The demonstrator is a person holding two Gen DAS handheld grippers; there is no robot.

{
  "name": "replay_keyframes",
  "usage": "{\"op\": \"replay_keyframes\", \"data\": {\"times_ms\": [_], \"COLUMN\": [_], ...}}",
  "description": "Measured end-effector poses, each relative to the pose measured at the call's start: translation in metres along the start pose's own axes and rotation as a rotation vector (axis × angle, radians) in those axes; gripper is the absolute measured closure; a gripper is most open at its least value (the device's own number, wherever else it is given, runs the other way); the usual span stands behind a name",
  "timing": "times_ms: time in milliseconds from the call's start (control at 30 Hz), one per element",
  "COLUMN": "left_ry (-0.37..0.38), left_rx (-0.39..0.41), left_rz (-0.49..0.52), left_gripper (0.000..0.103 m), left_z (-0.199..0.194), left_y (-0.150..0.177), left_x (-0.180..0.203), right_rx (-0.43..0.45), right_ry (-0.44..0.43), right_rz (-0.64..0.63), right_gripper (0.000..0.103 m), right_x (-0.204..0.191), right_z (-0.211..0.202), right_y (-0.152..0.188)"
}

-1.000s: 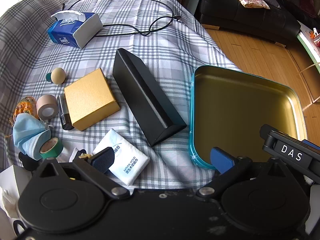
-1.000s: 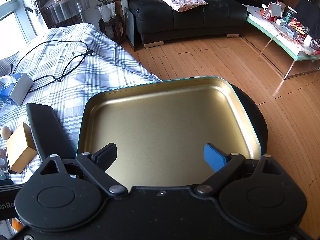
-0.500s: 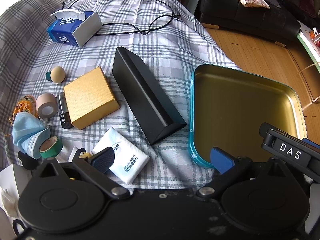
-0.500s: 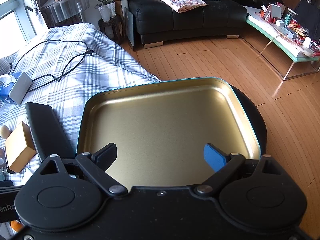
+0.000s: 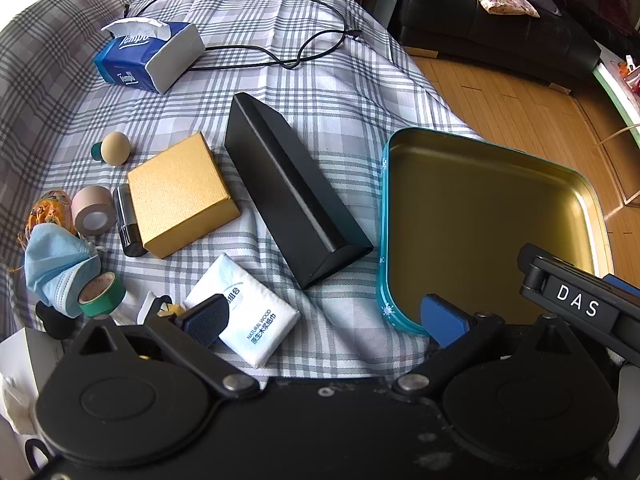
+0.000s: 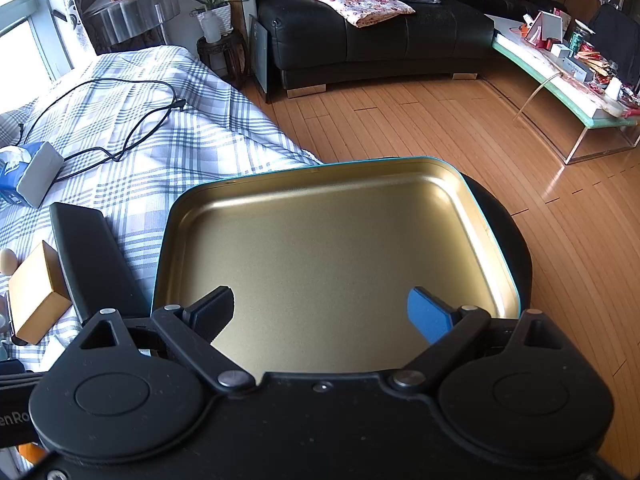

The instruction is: Organize soft objects

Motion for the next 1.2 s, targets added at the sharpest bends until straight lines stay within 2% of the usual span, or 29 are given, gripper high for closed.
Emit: {"op": "replay_keyframes", "data": {"times_ms": [367, 567, 700, 833, 933, 1000, 1067, 1200], "left_ry": [0.009, 0.022, 0.031, 0.02, 0.004, -0.01, -0.015, -0.024], "left_rx": [0.034, 0.058, 0.079, 0.106, 0.132, 0.146, 0.163, 0.198], "left_rz": [-0.016, -0.026, -0.062, -0.112, -0.154, -0.18, -0.2, -0.237], "left_gripper": [0.001, 0.001, 0.001, 0.001, 0.001, 0.001, 0.001, 0.001], "left_z": [-0.006, -0.01, -0.017, -0.024, -0.03, -0.035, -0.039, -0.05], "left_y": [-0.001, -0.003, -0.006, -0.012, -0.016, -0.018, -0.02, -0.023], "left_x": [-0.008, -0.024, -0.048, -0.079, -0.106, -0.125, -0.14, -0.171], "right_rx": [-0.004, -0.027, -0.052, -0.053, -0.016, 0.015, 0.05, 0.1], "right_ry": [0.002, -0.022, -0.056, -0.038, 0.01, 0.035, 0.041, 0.032], "right_rz": [0.009, 0.018, 0.012, 0.009, -0.016, -0.043, -0.057, -0.098], "right_gripper": [0.013, 0.014, 0.014, 0.014, 0.014, 0.019, 0.024, 0.024], "right_x": [0.002, 0.002, 0.0, -0.006, -0.017, -0.027, -0.039, -0.07], "right_z": [0.0, 0.003, 0.005, 0.004, -0.005, -0.015, -0.029, -0.051], "right_y": [-0.001, -0.002, -0.005, -0.007, -0.009, -0.01, -0.012, -0.015]}}
Point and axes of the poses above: each gripper's, at about its wrist camera, not at the fingertips, and z roughly the way its jaws point, x to its right, y to its underside, the point moved 4 cm from there along z, roughly the way its jaws point, and after that the axes turned 13 degrees about -x, right-handed, at the moved point
